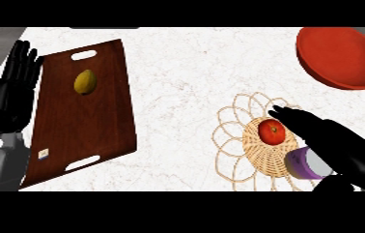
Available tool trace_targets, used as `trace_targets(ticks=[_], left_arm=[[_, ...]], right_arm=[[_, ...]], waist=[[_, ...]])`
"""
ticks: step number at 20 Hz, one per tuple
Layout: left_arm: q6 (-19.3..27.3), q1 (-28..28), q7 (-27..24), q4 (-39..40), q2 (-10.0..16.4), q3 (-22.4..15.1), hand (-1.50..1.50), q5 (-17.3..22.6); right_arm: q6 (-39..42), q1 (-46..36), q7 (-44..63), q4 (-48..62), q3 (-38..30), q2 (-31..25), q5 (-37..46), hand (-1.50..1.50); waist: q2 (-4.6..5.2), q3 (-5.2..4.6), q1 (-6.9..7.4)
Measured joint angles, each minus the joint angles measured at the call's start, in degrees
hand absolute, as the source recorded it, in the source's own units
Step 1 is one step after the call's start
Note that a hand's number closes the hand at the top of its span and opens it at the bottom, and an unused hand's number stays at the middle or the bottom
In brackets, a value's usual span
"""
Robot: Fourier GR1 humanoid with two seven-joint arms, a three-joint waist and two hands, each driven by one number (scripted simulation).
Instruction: Pick the tomato from the placemat and place it in the bowl
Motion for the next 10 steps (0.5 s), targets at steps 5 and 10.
trace_targets(ticks=[5, 10], left_arm=[[-1.18, -0.60, -0.30, 1.14, -0.62, 0.95, 0.00, -0.65], [-1.69, -0.74, 0.93, 0.10, -1.12, 1.68, 0.00, -1.21]], right_arm=[[0.73, -0.86, -5.63, 4.53, -1.94, 2.83, 3.66, -1.50], [0.36, -1.25, -10.20, 7.49, -1.73, 6.39, 8.11, -1.50]], waist=[[0.01, 0.00, -0.09], [-0.01, -0.01, -0.09]])
